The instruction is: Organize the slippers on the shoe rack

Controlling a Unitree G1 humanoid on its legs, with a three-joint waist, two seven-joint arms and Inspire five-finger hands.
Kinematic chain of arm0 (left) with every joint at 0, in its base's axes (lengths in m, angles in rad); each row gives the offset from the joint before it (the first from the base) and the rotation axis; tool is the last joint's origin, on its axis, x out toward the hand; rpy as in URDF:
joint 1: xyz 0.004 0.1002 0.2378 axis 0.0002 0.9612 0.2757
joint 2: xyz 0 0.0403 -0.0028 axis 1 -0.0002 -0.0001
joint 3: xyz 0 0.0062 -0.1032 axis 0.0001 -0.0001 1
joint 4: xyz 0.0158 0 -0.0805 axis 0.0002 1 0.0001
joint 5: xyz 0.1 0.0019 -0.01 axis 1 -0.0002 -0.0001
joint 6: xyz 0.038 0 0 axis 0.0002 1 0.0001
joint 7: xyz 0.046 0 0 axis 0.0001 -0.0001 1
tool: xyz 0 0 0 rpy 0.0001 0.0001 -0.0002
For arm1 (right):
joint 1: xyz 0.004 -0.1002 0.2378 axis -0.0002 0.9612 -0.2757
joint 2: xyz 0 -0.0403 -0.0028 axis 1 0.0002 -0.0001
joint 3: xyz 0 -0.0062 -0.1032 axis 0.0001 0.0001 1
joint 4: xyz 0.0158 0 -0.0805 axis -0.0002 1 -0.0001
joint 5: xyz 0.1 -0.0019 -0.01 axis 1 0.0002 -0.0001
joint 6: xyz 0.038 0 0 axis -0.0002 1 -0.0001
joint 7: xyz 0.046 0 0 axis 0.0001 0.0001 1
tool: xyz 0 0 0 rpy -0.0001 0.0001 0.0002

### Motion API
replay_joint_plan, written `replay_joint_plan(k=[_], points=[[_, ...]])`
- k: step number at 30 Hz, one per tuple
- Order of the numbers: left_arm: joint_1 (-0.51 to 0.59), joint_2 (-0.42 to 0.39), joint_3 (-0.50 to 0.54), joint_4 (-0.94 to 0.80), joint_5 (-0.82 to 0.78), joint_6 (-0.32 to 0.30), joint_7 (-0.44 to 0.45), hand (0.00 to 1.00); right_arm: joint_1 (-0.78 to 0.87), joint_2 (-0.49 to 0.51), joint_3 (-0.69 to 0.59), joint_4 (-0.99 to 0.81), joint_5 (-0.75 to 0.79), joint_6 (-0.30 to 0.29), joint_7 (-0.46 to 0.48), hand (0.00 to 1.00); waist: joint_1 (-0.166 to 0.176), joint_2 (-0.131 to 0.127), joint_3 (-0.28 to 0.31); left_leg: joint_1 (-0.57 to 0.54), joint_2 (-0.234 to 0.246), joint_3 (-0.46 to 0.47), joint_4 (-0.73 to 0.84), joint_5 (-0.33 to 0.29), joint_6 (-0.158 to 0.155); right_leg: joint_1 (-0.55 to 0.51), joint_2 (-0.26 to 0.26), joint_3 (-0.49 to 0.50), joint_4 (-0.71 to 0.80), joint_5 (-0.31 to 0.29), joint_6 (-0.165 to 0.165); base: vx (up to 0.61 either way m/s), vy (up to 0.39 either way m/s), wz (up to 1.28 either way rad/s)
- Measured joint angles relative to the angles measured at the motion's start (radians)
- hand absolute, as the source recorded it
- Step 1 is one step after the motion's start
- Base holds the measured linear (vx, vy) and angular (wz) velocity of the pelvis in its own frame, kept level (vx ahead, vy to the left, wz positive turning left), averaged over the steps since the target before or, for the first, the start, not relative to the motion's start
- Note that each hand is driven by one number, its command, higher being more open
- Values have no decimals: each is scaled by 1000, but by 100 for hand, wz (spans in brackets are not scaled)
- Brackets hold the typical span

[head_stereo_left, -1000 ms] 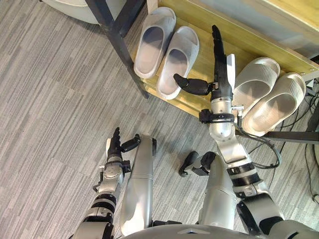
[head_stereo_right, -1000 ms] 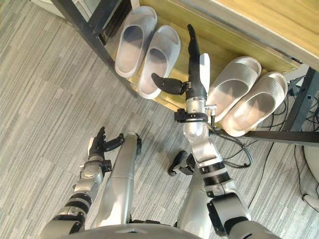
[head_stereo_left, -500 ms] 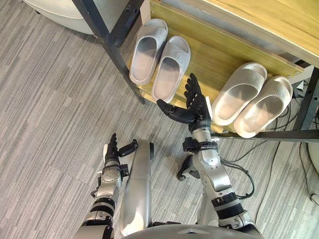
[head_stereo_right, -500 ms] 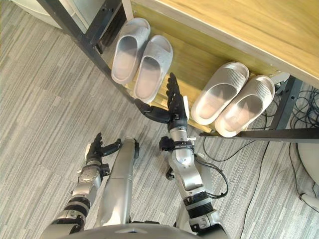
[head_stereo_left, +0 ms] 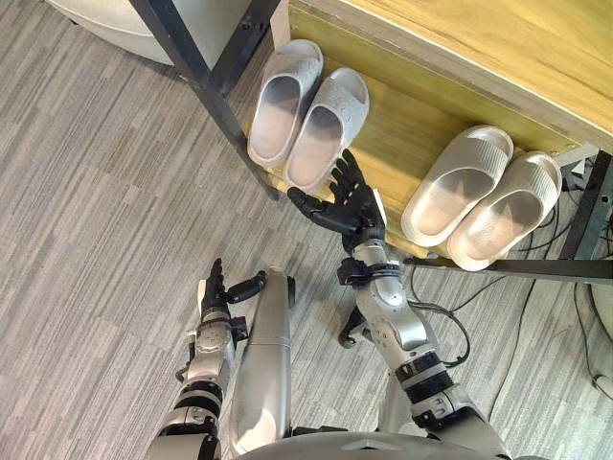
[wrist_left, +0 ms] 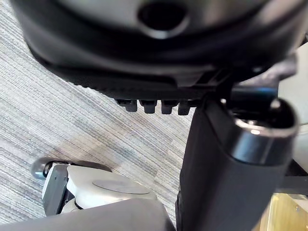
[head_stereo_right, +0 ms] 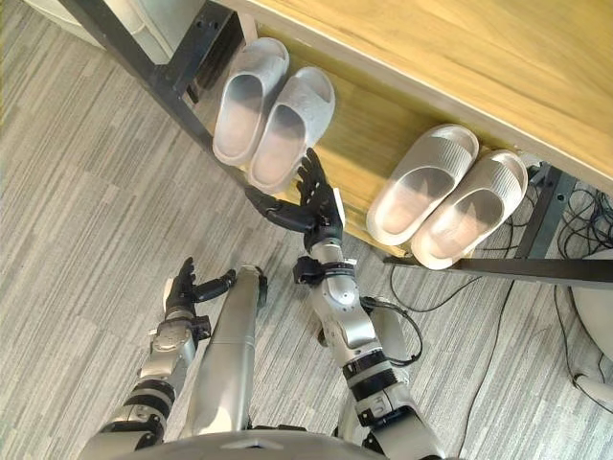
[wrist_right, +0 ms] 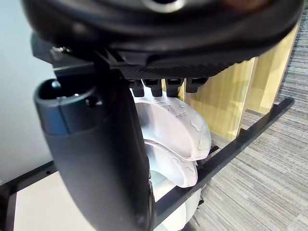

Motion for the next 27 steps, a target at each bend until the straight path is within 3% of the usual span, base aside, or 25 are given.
replay_joint_plan(k=[15, 27], points=[[1, -11, 21, 3, -2, -5, -12, 100, -166, -66, -52, 118, 33, 20, -67, 100, 13, 3, 2, -11, 12, -12, -75, 83, -12, -3, -16, -53, -5, 5, -16, -43, -27, 10], [-5, -18, 25, 7, -3, -4, -22, 100, -256, -94, -137, 134, 32, 20, -68, 100, 14, 20, 13, -8, 15, 0, -68, 84, -16, 1, -16, -45, -6, 9, -23, 6, 20, -1]])
